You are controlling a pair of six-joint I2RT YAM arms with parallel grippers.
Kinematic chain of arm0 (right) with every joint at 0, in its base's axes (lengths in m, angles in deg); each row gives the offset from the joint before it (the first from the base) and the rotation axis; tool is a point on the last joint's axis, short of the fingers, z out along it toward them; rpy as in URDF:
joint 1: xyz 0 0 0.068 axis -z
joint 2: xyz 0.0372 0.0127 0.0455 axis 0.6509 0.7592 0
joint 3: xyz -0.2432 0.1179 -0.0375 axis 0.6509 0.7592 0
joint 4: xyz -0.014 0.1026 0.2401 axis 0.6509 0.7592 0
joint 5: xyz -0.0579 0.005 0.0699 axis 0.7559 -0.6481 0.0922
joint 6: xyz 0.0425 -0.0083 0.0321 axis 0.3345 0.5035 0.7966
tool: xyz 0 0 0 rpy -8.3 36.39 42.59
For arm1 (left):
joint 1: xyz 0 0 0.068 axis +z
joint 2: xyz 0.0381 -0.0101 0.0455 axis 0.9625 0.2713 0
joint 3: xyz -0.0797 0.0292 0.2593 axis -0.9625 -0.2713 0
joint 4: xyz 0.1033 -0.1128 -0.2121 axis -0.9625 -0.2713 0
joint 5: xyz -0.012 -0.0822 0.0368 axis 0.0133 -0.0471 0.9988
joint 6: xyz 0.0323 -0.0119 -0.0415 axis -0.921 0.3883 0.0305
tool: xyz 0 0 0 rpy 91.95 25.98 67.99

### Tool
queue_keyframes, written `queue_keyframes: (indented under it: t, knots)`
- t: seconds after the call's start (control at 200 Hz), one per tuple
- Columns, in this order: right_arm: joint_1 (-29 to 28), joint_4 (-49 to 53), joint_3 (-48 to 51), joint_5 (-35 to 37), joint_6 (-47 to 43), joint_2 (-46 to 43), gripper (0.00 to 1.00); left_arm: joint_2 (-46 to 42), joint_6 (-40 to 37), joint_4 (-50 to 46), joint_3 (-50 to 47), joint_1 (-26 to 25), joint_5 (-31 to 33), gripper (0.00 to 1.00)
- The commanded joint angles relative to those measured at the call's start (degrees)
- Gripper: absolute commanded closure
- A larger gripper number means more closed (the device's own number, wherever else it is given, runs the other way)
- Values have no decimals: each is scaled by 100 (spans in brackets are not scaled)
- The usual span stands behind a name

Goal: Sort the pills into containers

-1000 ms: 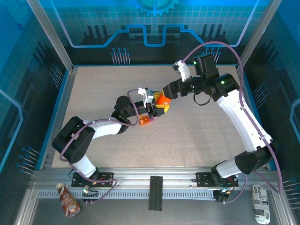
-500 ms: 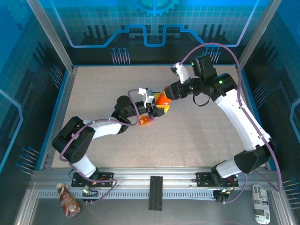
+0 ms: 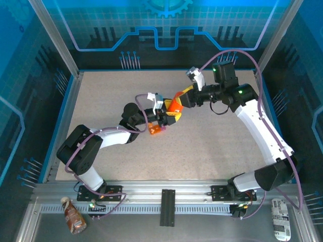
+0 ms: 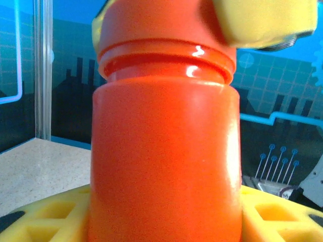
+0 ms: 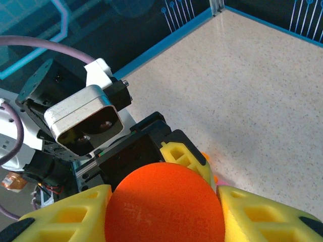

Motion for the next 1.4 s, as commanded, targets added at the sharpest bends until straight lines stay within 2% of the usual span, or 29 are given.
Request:
queue_keyframes:
  t: [0.0, 0.34, 0.825, 1.191, 1.391]
  knots:
    - [122, -339, 75, -489, -169, -153, 57, -73, 257, 601, 205, 113, -56, 100]
    - [135, -59, 9, -438, -59, -27, 58, -65, 241, 455, 298, 121, -83, 100]
    - [-54, 1103, -527, -97, -606, 475, 59, -54, 89, 17, 498, 125, -266, 100]
    - [-161, 570, -11, 129, 312, 439, 62, -89, -6, -21, 519, 121, -168, 100]
    - [-459, 361, 195, 857, 1124, 423, 62, -163, -232, -46, 431, 124, 189, 100]
